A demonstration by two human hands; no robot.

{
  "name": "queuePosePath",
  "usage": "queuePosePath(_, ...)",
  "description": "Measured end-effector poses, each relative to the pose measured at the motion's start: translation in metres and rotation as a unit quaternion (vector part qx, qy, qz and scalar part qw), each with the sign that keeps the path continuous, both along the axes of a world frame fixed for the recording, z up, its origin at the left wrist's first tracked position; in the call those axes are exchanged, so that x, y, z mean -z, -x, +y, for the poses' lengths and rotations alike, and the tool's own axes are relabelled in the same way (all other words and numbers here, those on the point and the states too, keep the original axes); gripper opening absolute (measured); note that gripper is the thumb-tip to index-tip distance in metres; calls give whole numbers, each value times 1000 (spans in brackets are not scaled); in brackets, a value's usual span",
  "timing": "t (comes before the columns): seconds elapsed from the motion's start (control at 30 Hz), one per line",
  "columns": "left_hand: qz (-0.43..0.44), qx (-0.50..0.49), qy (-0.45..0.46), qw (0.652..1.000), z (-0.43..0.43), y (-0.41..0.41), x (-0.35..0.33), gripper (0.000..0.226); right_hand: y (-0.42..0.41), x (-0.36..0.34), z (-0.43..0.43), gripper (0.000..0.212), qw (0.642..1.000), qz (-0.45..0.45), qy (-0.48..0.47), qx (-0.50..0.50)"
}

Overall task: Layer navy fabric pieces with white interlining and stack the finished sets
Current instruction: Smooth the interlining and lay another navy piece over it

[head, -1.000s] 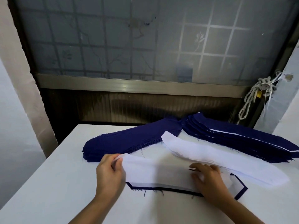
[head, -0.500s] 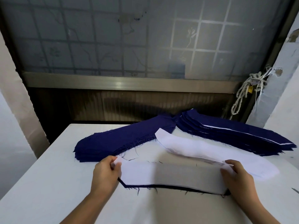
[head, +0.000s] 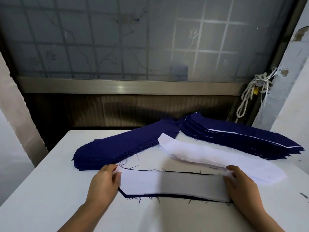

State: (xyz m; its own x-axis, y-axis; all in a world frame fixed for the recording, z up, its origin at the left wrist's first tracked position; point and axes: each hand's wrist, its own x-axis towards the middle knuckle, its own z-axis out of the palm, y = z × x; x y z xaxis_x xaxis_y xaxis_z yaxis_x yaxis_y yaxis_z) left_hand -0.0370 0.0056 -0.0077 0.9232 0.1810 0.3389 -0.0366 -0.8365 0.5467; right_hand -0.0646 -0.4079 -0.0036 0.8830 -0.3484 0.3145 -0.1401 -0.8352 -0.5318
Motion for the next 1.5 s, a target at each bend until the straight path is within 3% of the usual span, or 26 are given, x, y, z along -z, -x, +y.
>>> queuePosePath(0.2,-7,-7,-27,1000,-2,0,5,12,2,4,1,35,995,1,92,25)
queuePosePath(0.4,-79,-67,-181,978,-2,4,-3,38,1,0,3,39,983,-7,178,42)
queuePosePath(0.53,-125,-114,-174,970,17,-15,-24,30,2,0,3,35,978,-14,205,44)
queuePosePath(0.6,-93,-148,-153,973,31,-30,-41,27,1,0,4,29,979,-13,201,39)
queuePosePath(0.77,122,-196,-189,954,55,-61,-63,32,3,-1,6,19,984,-1,176,34)
queuePosePath(0.87,134,-201,-173,955,55,-70,-61,29,3,-1,7,16,985,9,172,31)
queuePosePath(1.0,122,-199,-256,938,49,-71,-53,29,2,-2,7,13,985,23,167,29)
queuePosePath(1.1,96,-139,-275,947,52,-71,-45,29,2,-2,7,13,986,21,162,24)
queuePosePath(1.2,91,-70,-255,960,58,-72,-44,26,1,0,7,13,987,22,159,21)
queuePosePath(1.3,83,-70,-192,975,63,-75,-46,28,0,-1,7,11,986,27,160,27)
queuePosePath(1.4,129,-108,-30,985,64,-80,-49,54,1,-2,7,12,987,26,157,25)
queuePosePath(1.5,161,-141,150,965,65,-88,-52,58,4,-1,8,13,987,24,157,23)
